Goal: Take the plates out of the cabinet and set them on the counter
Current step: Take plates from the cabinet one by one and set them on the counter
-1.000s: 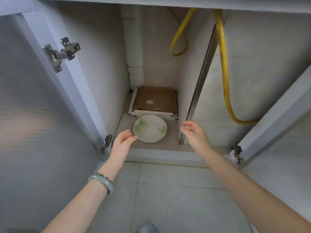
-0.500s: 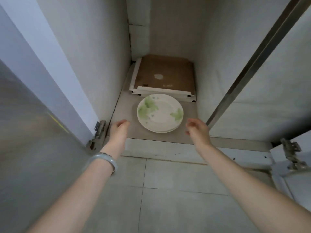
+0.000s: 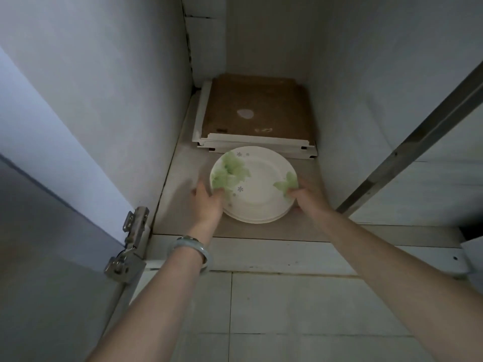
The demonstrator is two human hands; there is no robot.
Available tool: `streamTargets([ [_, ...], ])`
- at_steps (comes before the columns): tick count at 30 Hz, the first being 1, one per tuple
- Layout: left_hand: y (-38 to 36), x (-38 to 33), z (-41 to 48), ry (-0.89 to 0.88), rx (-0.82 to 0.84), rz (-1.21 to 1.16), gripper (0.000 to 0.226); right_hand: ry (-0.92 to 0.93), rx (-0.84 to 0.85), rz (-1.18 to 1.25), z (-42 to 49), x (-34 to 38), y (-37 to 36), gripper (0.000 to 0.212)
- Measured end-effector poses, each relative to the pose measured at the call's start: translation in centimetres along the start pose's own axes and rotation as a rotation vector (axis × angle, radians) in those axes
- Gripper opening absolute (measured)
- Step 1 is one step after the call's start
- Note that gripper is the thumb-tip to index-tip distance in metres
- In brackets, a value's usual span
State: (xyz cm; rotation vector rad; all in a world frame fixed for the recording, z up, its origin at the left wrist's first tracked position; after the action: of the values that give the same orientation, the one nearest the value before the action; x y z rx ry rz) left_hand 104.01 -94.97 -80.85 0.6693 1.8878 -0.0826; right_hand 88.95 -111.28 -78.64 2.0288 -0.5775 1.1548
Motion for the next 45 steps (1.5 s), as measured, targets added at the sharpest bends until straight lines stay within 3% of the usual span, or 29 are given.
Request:
streamTargets([
  [3,-0.8,-0.3,0.1,-0.015,0.026,0.025,0.048,-0.011,0.026,0.069,0.4,0.0,-0.4,0.049],
  [10,-0.4,-0.1,-0.4,-0.047,-0.004,-0.027,0.043,-0.051,-0.020,0.163,0.7,-0.2,0.0,0.053],
  [17,0.3,-0.4,-1.9,-0.076,-0.052,-0.166,0.035,-0.033,-0.146,0.285,-0.7,0.9,0.1,0.032],
  [21,1.2,-0.4,-4.6,-0.044,-0.089,-0.308,0.030,-0.055,-0.183,0.322,-2.6,1.7,-0.1,0.045],
  [24,2.6,0.0,-6.9,0.017,-0.134,-0.454,0.020,-0.028,-0.149,0.321,-4.9,2.0,-0.1,0.027],
  [33,7.1,-1.5,-17.5,0.171,-0.068,-0.664,0.028,-0.029,-0.165,0.343,-15.0,4.7,3.2,0.019],
  [40,9.2,-5.2,-25.8,0.190,0.048,-0.745,0.026,-0.030,-0.118,0.428,-22.1,9.8,8.4,0.033],
  [45,10.2,-9.0,-30.6,0.263,0.049,-0.728,0.027,-0.169,-0.112,0.418,-26.7,12.8,11.5,0.032],
])
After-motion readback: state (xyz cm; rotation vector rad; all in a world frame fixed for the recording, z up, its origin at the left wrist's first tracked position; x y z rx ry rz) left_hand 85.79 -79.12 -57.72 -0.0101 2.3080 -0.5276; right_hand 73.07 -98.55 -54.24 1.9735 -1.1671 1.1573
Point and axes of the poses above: each hand's wrist, its own z-axis towards the middle knuckle, its own y-axis out of the back of the hand, x = y × z, the point moved 3 cm from there along z, towards the middle knuckle, and after that the axes turned 4 degrees about y, right-handed, at the moved point
